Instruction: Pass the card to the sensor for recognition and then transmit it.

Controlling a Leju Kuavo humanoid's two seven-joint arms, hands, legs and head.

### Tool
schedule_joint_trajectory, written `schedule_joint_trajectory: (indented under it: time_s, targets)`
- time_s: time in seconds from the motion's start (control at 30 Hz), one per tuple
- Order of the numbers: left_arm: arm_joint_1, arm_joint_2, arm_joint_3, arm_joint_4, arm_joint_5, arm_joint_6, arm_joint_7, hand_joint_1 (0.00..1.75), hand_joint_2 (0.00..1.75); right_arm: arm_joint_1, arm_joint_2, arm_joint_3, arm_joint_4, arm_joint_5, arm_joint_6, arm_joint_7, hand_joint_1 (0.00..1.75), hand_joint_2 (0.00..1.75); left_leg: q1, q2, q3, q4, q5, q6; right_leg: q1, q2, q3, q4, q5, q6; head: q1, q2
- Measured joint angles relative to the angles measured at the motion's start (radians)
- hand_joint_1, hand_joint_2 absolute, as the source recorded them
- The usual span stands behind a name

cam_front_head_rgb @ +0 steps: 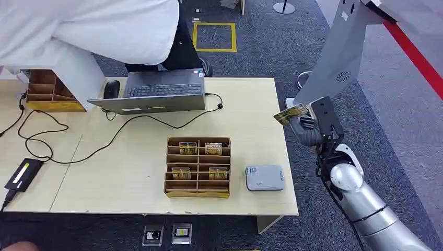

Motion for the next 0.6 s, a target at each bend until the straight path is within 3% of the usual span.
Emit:
schedule_joint_trajectory:
  time_s: [0.33, 0.6]
  targets:
    - [0.000, 0.002, 0.001, 0.000, 0.010, 0.000, -0.001, 0.00, 0.00, 0.073, -0.057, -0.061, -0.080, 0.038, 0.008, 0.054, 1.75, 1.75, 0.000, 0.001, 0.000, 0.000, 0.000, 0.000, 0.000, 0.000, 0.000, 0.000, 0.000, 0.000, 0.000, 0.000]
    - [0.000, 0.005, 0.000, 0.000, 0.010, 0.000, -0.009, 0.00, 0.00, 0.104, -0.076, -0.065, -0.119, 0.082, 0.073, 0.113, 1.75, 1.75, 0.000, 0.000, 0.000, 0.000, 0.000, 0.000, 0.000, 0.001, 0.000, 0.000, 0.000, 0.000, 0.000, 0.000]
